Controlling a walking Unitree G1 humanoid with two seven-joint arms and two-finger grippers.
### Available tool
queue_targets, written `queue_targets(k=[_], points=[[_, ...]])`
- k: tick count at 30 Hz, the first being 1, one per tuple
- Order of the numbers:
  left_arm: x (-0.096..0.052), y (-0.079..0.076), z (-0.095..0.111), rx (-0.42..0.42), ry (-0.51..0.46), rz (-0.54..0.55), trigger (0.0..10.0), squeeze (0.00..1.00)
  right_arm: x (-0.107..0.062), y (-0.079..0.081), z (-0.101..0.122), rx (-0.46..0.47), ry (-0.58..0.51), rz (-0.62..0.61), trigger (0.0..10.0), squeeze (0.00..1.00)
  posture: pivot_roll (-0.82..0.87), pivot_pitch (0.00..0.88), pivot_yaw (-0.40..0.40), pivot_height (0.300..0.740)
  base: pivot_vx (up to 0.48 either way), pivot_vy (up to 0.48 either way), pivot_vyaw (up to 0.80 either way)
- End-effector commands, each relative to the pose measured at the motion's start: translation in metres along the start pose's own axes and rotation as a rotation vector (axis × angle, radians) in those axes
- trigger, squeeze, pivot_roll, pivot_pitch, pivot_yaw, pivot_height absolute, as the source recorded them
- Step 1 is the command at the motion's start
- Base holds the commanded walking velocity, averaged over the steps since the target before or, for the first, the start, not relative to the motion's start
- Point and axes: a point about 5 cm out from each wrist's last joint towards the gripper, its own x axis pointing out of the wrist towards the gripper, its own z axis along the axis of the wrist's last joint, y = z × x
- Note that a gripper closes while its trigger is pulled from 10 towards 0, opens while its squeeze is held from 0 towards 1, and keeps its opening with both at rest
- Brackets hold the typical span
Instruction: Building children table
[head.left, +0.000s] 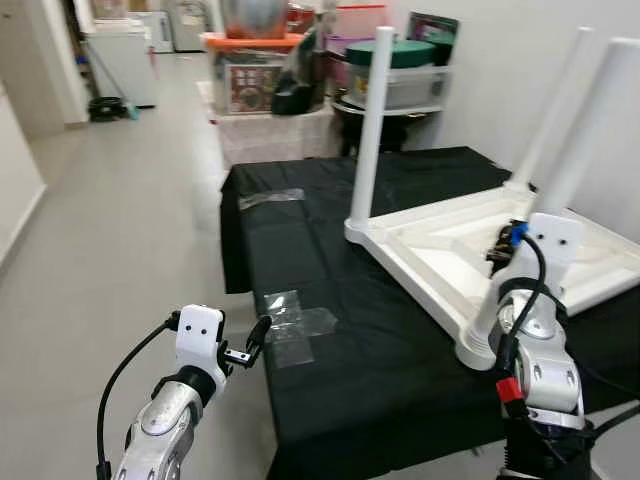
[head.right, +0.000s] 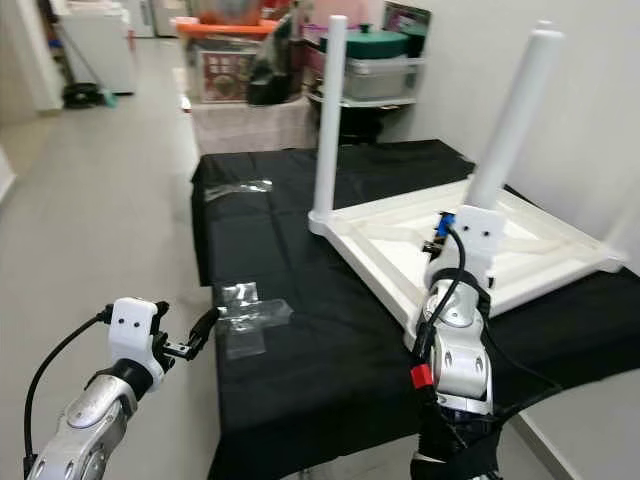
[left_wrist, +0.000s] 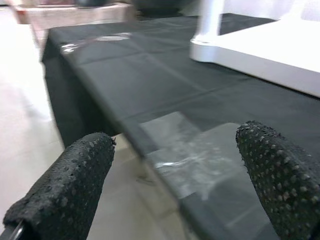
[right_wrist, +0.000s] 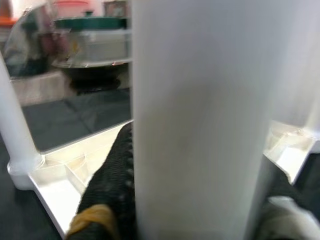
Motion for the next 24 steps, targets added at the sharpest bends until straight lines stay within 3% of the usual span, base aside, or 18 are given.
queue_targets(k=[1, 3, 4, 5, 6, 7, 8, 9, 10, 12, 13, 17, 18, 19, 20, 22, 23, 24], points=[[-0.002, 0.001, -0.005, -0.002, 0.022, 0.006, 10.0, 0.00, 0.000, 0.000, -0.018, 0.031, 0.080, -0.006, 10.0, 1.00, 0.03, 0.000, -0.036, 0.740, 0.000, 0.000, 0.00], [-0.003, 0.002, -0.005, -0.002, 0.022, 0.006, 10.0, 0.00, 0.003, 0.002, -0.008, 0.081, 0.051, 0.062, 10.0, 1.00, 0.03, 0.000, -0.036, 0.740, 0.000, 0.000, 0.00], [-0.003, 0.002, -0.005, -0.001, 0.022, 0.007, 10.0, 0.00, 0.005, 0.003, 0.003, 0.075, -0.015, 0.118, 10.0, 0.00, 0.02, 0.000, -0.034, 0.740, 0.000, 0.000, 0.00], [-0.003, 0.002, -0.005, -0.001, 0.022, 0.007, 10.0, 0.00, 0.005, 0.005, 0.017, 0.087, -0.100, 0.230, 10.0, 0.00, 0.02, 0.000, -0.034, 0.740, 0.000, 0.000, 0.00], [-0.003, 0.002, -0.005, -0.001, 0.022, 0.007, 10.0, 0.00, 0.005, 0.005, 0.017, 0.087, -0.100, 0.230, 10.0, 0.00, 0.02, 0.000, -0.034, 0.740, 0.000, 0.000, 0.00], [-0.003, 0.002, -0.005, -0.001, 0.022, 0.006, 10.0, 0.00, 0.004, 0.007, 0.024, 0.112, -0.136, 0.349, 10.0, 0.00, 0.02, 0.000, -0.031, 0.740, 0.000, 0.000, 0.00], [-0.003, 0.002, -0.005, -0.001, 0.022, 0.006, 10.0, 0.00, 0.004, 0.007, 0.024, 0.112, -0.136, 0.349, 10.0, 0.00, 0.02, 0.000, -0.031, 0.740, 0.000, 0.000, 0.00], [-0.002, 0.002, -0.005, -0.001, 0.021, 0.002, 10.0, 0.00, 0.000, 0.003, 0.031, 0.106, -0.170, 0.529, 10.0, 0.00, 0.02, 0.000, -0.029, 0.740, 0.000, 0.000, 0.00], [-0.002, 0.002, -0.005, -0.001, 0.021, 0.002, 10.0, 0.00, 0.000, 0.003, 0.031, 0.106, -0.170, 0.529, 10.0, 0.00, 0.02, 0.000, -0.029, 0.740, 0.000, 0.000, 0.00], [-0.001, 0.001, -0.005, 0.000, 0.018, -0.005, 10.0, 0.00, -0.004, -0.009, 0.028, 0.057, -0.141, 0.764, 10.0, 0.00, 0.02, 0.000, -0.030, 0.740, 0.000, 0.000, 0.00], [0.000, 0.001, -0.004, 0.002, 0.017, -0.007, 10.0, 0.00, -0.003, -0.015, 0.027, 0.017, -0.126, 0.809, 10.0, 0.00, 0.02, 0.000, -0.030, 0.740, 0.000, 0.000, 0.00], [0.001, 0.002, -0.004, 0.005, 0.016, -0.007, 10.0, 0.00, 0.002, -0.021, 0.025, 0.006, -0.106, 0.826, 9.9, 0.00, 0.03, 0.000, -0.030, 0.740, 0.000, 0.000, 0.00], [0.001, 0.002, -0.004, 0.007, 0.015, -0.008, 10.0, 0.00, 0.006, -0.022, 0.022, -0.003, -0.093, 0.820, 4.4, 0.00, 0.03, 0.000, -0.029, 0.740, 0.000, 0.000, 0.00], [0.001, 0.002, -0.004, 0.007, 0.015, -0.008, 10.0, 0.00, 0.006, -0.022, 0.022, -0.003, -0.093, 0.820, 4.4, 0.00, 0.03, 0.000, -0.029, 0.740, 0.000, 0.000, 0.00], [0.001, 0.002, -0.003, 0.008, 0.015, -0.010, 10.0, 0.00, 0.007, -0.020, 0.018, -0.016, -0.081, 0.821, 2.9, 0.00, 0.03, 0.000, -0.029, 0.740, 0.000, 0.000, 0.00], [0.001, 0.001, -0.003, 0.009, 0.014, -0.011, 10.0, 0.00, 0.008, -0.019, 0.015, -0.028, -0.074, 0.822, 2.9, 0.00, 0.03, 0.000, -0.029, 0.740, 0.000, 0.000, 0.00], [0.001, 0.001, -0.003, 0.010, 0.014, -0.013, 10.0, 0.00, 0.010, -0.018, 0.012, -0.022, -0.061, 0.812, 0.0, 0.00, 0.03, 0.000, -0.028, 0.740, 0.000, 0.000, 0.00], [0.001, 0.001, -0.003, 0.010, 0.014, -0.013, 10.0, 0.00, 0.010, -0.018, 0.012, -0.022, -0.061, 0.812, 0.0, 0.00, 0.03, 0.000, -0.028, 0.740, 0.000, 0.000, 0.00]])
